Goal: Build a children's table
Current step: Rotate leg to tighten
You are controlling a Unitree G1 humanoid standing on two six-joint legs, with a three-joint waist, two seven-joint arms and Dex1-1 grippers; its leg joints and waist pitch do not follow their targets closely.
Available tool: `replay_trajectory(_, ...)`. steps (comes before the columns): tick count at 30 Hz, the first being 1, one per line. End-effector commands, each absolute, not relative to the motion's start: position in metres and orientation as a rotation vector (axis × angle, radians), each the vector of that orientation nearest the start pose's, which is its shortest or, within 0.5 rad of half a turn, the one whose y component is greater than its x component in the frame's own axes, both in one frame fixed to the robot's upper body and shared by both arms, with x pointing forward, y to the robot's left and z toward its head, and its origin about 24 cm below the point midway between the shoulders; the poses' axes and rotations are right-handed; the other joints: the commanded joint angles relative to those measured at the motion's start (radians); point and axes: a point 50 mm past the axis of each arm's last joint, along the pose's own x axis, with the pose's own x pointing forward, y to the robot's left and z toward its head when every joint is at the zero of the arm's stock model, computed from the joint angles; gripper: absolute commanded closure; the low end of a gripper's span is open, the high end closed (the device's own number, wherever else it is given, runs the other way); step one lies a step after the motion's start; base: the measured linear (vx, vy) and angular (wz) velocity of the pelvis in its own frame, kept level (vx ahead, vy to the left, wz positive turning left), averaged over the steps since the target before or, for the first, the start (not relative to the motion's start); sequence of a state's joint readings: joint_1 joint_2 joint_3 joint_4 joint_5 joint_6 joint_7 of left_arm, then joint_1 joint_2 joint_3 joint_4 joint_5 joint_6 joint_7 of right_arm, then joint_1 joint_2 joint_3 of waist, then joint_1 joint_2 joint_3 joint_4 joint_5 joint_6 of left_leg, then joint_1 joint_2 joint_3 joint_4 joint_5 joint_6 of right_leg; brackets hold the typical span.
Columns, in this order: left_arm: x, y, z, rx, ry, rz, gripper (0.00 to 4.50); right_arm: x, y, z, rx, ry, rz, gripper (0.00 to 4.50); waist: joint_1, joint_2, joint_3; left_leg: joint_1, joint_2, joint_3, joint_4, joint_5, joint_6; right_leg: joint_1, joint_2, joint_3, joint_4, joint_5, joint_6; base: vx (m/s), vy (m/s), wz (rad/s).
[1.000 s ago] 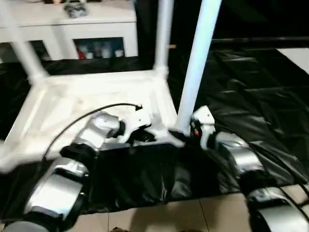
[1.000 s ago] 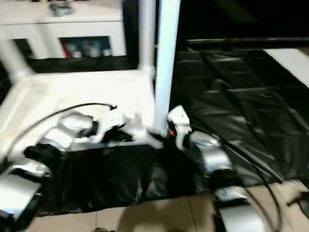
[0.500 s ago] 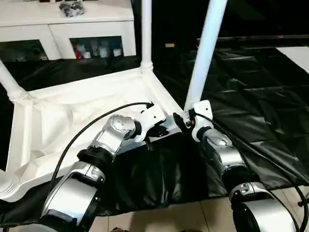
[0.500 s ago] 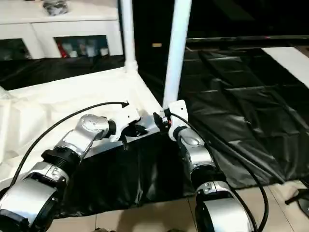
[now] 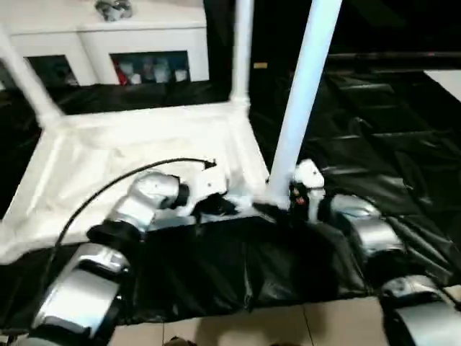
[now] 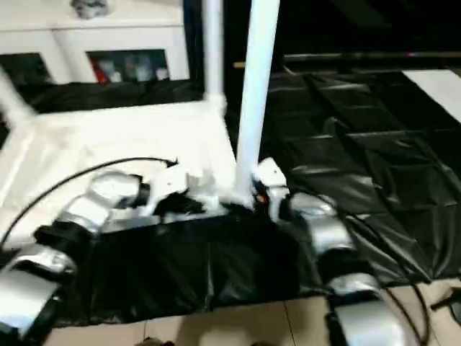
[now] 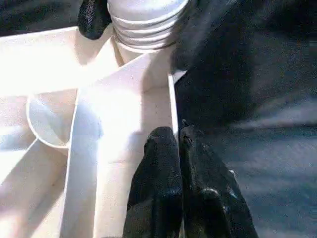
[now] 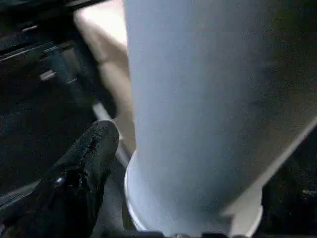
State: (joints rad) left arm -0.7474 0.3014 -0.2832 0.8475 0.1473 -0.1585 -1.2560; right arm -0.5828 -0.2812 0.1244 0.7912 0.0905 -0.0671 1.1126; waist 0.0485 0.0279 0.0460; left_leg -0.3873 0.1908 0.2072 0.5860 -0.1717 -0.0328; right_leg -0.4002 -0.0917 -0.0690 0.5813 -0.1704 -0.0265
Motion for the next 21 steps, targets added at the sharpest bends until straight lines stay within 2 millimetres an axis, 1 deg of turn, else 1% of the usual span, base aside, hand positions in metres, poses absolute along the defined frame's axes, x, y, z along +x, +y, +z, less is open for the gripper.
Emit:
replay_trajectory(1,0.330,0.097,0.067,0.582,0.295,-1.551,4.50,0.310,-0.118,0.034,-0.151,0.321,1.358,0.64,0.002,-0.004,-0.062,0.030,0.053,-0.020,-0.074,-0.280,0.060,0.040,-0.058,0.039,-0.059,-0.215,-0.241,0.000,0.000,0.00)
replay_trajectory(2,0.330,0.098,0.068,0.575,0.294,-1.560,4.50,0.308,-0.119,0.034,-0.148,0.331,1.387,0.64,0.002,-0.004,-0.062,0.030,0.053,-0.020,-0.074,-0.280,0.060,0.040,-0.058,0.039,-0.059,-0.215,-0.241,0.000,0.000,0.00)
replay_trajectory(3,0.330,0.099,0.069,0.570,0.298,-1.578,4.50,0.305,-0.119,0.034,-0.149,0.341,1.424,0.79,0.007,-0.004,-0.061,0.030,0.053,-0.020,-0.074,-0.276,0.061,0.040,-0.058,0.040,-0.060,-0.218,-0.237,0.000,0.000,0.00)
replay_trajectory(4,0.330,0.100,0.069,0.569,0.303,-1.592,4.50,0.303,-0.119,0.035,-0.149,0.352,1.454,0.79,0.009,-0.004,-0.062,0.031,0.052,-0.020,-0.074,-0.273,0.062,0.040,-0.058,0.040,-0.060,-0.218,-0.236,0.000,0.000,0.00)
replay_trajectory(5,0.330,0.101,0.070,0.560,0.310,-1.607,4.50,0.301,-0.119,0.034,-0.154,0.364,1.477,0.90,0.012,-0.005,-0.063,0.031,0.052,-0.019,-0.073,-0.264,0.063,0.040,-0.060,0.040,-0.058,-0.208,-0.237,0.000,0.000,0.00)
replay_trajectory(6,0.330,0.102,0.070,0.552,0.314,-1.616,4.50,0.300,-0.119,0.034,-0.157,0.371,1.491,1.00,0.013,-0.005,-0.063,0.029,0.052,-0.019,-0.073,-0.258,0.064,0.040,-0.060,0.041,-0.058,-0.204,-0.237,0.000,0.000,0.00)
replay_trajectory(7,0.330,0.102,0.070,0.552,0.314,-1.616,4.50,0.300,-0.119,0.034,-0.157,0.371,1.491,1.00,0.014,-0.006,-0.064,0.028,0.053,-0.020,-0.073,-0.247,0.064,0.042,-0.061,0.040,-0.055,-0.191,-0.240,0.000,0.000,0.00)
replay_trajectory(8,0.330,0.102,0.071,0.545,0.315,-1.624,4.50,0.300,-0.119,0.034,-0.158,0.376,1.502,1.08,0.014,-0.004,-0.064,0.029,0.053,-0.020,-0.073,-0.247,0.062,0.040,-0.062,0.040,-0.055,-0.192,-0.241,0.000,0.000,0.00)
replay_trajectory(10,0.329,0.104,0.072,0.534,0.324,-1.653,4.50,0.298,-0.119,0.034,-0.152,0.391,1.533,1.32,0.016,-0.004,-0.064,0.030,0.052,-0.020,-0.073,-0.253,0.059,0.041,-0.061,0.040,-0.056,-0.205,-0.240,0.000,0.000,0.00)
replay_trajectory(12,0.328,0.105,0.071,0.534,0.337,-1.677,4.50,0.296,-0.119,0.034,-0.148,0.402,1.554,1.47,0.016,-0.004,-0.065,0.030,0.053,-0.021,-0.073,-0.253,0.057,0.041,-0.062,0.040,-0.056,-0.204,-0.240,0.000,0.000,0.00)
replay_trajectory(13,0.328,0.106,0.071,0.535,0.341,-1.680,4.50,0.296,-0.119,0.034,-0.145,0.403,1.557,1.47,0.016,-0.004,-0.064,0.029,0.053,-0.021,-0.073,-0.252,0.057,0.041,-0.062,0.040,-0.055,-0.202,-0.241,0.000,0.000,0.00)
replay_trajectory(14,0.328,0.106,0.071,0.533,0.348,-1.684,4.50,0.295,-0.118,0.034,-0.139,0.405,1.560,1.59,0.017,-0.004,-0.065,0.029,0.052,-0.021,-0.073,-0.249,0.057,0.041,-0.061,0.040,-0.055,-0.197,-0.240,0.000,0.000,0.00)
replay_trajectory(16,0.328,0.107,0.070,0.533,0.355,-1.678,4.50,0.295,-0.117,0.034,-0.124,0.400,1.543,1.68,0.017,-0.003,-0.065,0.029,0.052,-0.021,-0.072,-0.240,0.058,0.042,-0.062,0.040,-0.053,-0.183,-0.244,0.000,0.000,0.00)
replay_trajectory(18,0.330,0.106,0.067,0.537,0.359,-1.633,4.50,0.299,-0.115,0.031,-0.110,0.388,1.450,1.71,0.017,-0.004,-0.065,0.029,0.052,-0.020,-0.072,-0.238,0.058,0.041,-0.062,0.040,-0.054,-0.182,-0.244,0.000,0.000,0.00)
replay_trajectory(19,0.330,0.105,0.067,0.542,0.356,-1.621,4.50,0.301,-0.115,0.030,-0.116,0.371,1.405,1.72,0.016,-0.004,-0.063,0.029,0.052,-0.021,-0.073,-0.246,0.053,0.040,-0.062,0.039,-0.056,-0.199,-0.240,0.000,0.000,0.00)
replay_trajectory(20,0.333,0.104,0.065,0.548,0.359,-1.578,4.50,0.304,-0.114,0.029,-0.105,0.360,1.349,1.73,0.012,-0.005,-0.060,0.029,0.052,-0.021,-0.076,-0.271,0.039,0.038,-0.062,0.040,-0.058,-0.243,-0.230,0.000,0.000,0.00)
replay_trajectory(21,0.336,0.102,0.064,0.558,0.356,-1.531,4.50,0.308,-0.113,0.027,-0.110,0.360,1.284,1.73,0.008,-0.004,-0.056,0.034,0.049,-0.022,-0.077,-0.305,0.021,0.033,-0.063,0.040,-0.067,-0.310,-0.215,0.000,0.000,0.00)
